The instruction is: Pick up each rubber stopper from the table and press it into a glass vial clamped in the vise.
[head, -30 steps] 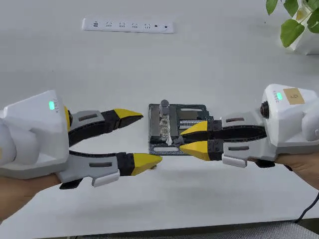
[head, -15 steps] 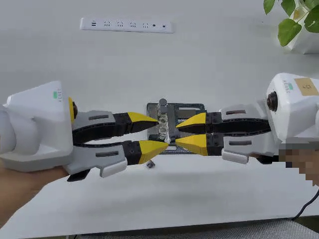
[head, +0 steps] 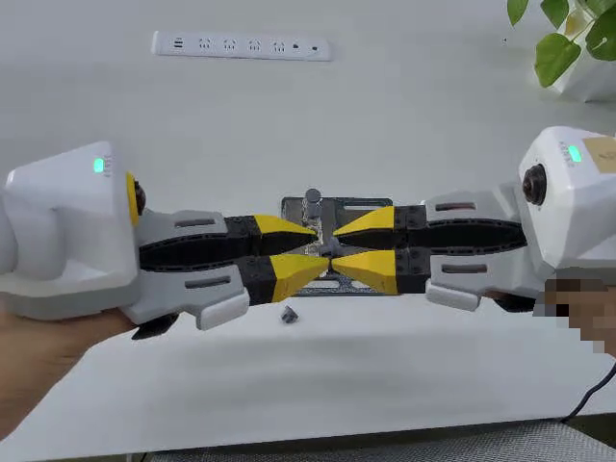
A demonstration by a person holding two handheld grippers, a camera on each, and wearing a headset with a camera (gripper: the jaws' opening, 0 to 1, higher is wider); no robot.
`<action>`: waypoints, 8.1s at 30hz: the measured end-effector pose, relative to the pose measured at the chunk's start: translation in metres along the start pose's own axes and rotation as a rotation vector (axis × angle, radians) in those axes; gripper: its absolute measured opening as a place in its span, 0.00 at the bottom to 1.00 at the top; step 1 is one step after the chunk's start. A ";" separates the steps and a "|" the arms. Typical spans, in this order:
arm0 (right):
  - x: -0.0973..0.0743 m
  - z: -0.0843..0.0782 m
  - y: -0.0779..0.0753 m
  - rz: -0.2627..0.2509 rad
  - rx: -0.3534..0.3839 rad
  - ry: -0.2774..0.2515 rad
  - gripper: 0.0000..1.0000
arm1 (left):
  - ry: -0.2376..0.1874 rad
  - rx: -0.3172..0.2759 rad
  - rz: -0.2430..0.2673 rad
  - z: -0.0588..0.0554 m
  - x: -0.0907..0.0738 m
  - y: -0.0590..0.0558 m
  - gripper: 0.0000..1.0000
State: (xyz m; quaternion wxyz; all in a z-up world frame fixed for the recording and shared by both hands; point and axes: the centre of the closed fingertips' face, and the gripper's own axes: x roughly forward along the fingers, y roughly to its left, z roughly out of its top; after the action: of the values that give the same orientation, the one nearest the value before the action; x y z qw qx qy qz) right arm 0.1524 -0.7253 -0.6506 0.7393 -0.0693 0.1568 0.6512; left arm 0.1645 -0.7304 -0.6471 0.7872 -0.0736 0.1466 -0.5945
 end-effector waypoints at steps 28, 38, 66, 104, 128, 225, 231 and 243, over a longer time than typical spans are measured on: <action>-0.002 0.008 0.007 0.029 -0.013 0.008 0.07 | -0.021 -0.071 -0.072 0.008 -0.004 -0.010 0.04; -0.001 0.013 0.013 0.068 -0.011 0.004 0.07 | -0.014 -0.085 -0.116 0.011 -0.009 -0.014 0.03; -0.013 0.014 0.021 0.166 -0.029 0.000 0.07 | -0.021 -0.150 -0.238 0.015 -0.020 -0.030 0.03; 0.001 0.010 0.012 0.086 0.051 0.086 0.05 | -0.019 -0.044 -0.132 -0.001 -0.029 -0.013 0.05; 0.008 -0.011 -0.041 -0.051 0.073 0.274 0.05 | 0.054 0.044 0.052 -0.030 -0.038 0.029 0.53; 0.047 -0.116 -0.108 -0.052 -0.040 1.100 0.05 | 0.110 0.138 0.139 -0.090 -0.038 0.055 0.92; 0.046 -0.115 -0.104 -0.030 -0.067 1.085 0.07 | 0.115 0.143 0.128 -0.088 -0.035 0.050 0.92; 0.046 -0.114 -0.104 -0.058 -0.039 1.036 0.08 | 0.116 0.144 0.121 -0.086 -0.035 0.048 0.92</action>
State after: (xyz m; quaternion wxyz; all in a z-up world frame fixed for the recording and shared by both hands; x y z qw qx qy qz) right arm 0.2436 -0.7314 -0.7835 0.5810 -0.4006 0.4879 0.5137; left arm 0.1724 -0.6785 -0.7377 0.8151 0.0267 0.1532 -0.5580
